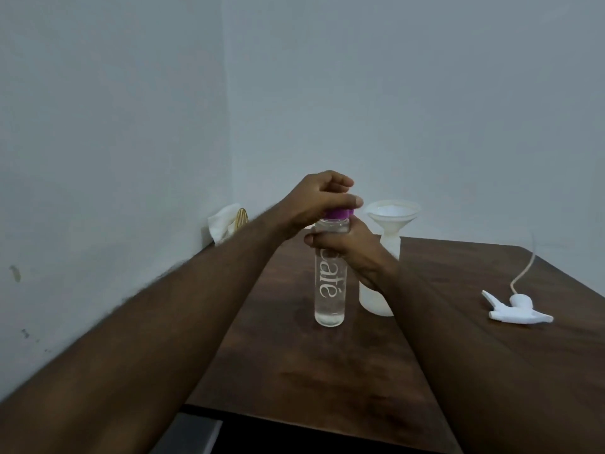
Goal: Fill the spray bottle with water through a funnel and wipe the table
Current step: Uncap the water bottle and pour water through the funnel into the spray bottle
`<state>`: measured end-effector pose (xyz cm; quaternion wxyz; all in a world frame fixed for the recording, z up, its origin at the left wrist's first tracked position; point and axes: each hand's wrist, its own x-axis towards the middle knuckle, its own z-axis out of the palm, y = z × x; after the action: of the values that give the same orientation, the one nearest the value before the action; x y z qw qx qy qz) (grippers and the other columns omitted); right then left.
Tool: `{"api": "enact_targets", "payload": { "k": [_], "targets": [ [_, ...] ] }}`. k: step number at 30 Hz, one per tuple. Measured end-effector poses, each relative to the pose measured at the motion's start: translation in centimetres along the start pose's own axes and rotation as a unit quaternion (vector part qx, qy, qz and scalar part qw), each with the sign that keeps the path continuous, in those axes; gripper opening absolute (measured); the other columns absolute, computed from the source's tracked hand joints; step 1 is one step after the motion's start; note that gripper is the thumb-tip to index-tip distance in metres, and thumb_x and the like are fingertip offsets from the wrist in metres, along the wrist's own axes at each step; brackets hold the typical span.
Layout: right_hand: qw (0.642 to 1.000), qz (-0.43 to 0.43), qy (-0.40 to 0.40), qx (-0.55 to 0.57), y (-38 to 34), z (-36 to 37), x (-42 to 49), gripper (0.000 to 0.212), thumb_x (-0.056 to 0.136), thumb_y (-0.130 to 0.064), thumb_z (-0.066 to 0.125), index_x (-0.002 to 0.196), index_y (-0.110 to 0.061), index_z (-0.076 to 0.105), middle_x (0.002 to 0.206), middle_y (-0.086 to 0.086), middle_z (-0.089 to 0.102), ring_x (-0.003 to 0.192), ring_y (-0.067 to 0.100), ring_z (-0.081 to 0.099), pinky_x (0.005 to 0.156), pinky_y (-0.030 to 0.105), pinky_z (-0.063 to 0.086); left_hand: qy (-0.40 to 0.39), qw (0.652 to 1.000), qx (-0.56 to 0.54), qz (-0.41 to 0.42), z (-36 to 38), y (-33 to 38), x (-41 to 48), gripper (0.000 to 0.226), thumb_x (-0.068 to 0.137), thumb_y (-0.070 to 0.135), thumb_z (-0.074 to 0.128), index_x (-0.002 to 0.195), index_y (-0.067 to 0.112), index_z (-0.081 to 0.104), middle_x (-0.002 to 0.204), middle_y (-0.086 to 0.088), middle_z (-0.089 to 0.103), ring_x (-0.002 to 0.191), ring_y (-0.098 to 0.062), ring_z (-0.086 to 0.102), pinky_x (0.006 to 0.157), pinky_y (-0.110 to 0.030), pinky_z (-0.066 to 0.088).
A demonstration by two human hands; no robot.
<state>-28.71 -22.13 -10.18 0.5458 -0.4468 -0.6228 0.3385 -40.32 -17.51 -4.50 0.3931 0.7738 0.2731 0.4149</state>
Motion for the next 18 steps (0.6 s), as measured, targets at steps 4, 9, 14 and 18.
{"api": "enact_targets", "payload": {
  "k": [4,9,14,18],
  "targets": [
    [1.000,0.013,0.015,-0.012,0.8,0.4,0.7,0.019,0.068,-0.005,0.070,0.085,0.003,0.071,0.084,0.022,0.072,0.077,0.029,0.069,0.078,0.047,0.057,0.009,1.000,-0.011,0.012,1.0,-0.7,0.2,0.020,0.076,0.003,0.074,0.096,0.003,0.070,0.098,-0.012,0.072,0.090,-0.020,0.069,0.084,-0.033,0.056],
    [0.994,-0.027,0.103,-0.030,1.5,1.1,0.4,0.028,0.061,-0.007,0.064,0.085,0.007,0.068,0.075,0.021,0.071,0.070,0.034,0.071,0.069,0.046,0.058,0.049,0.998,-0.002,0.037,2.6,-0.7,0.2,0.011,0.077,-0.005,0.062,0.072,0.004,0.066,0.072,-0.011,0.069,0.075,-0.027,0.072,0.071,-0.033,0.058],
    [0.983,-0.068,0.137,-0.106,1.2,1.8,-0.1,0.007,0.075,0.004,0.067,0.081,0.001,0.067,0.077,0.012,0.068,0.076,0.028,0.068,0.068,0.033,0.055,0.076,0.996,0.026,0.044,2.8,-0.3,-0.5,0.011,0.074,-0.002,0.065,0.068,0.007,0.069,0.073,-0.009,0.071,0.069,-0.018,0.070,0.065,-0.025,0.055],
    [0.977,-0.071,0.160,-0.124,1.1,2.3,-0.3,0.011,0.075,0.006,0.066,0.080,-0.004,0.065,0.075,0.006,0.068,0.074,0.021,0.068,0.063,0.032,0.055,0.105,0.991,0.075,0.042,2.9,-0.1,-0.7,0.007,0.072,0.002,0.065,0.070,0.004,0.071,0.072,-0.005,0.072,0.068,-0.012,0.067,0.065,-0.025,0.056]
  ]
}}
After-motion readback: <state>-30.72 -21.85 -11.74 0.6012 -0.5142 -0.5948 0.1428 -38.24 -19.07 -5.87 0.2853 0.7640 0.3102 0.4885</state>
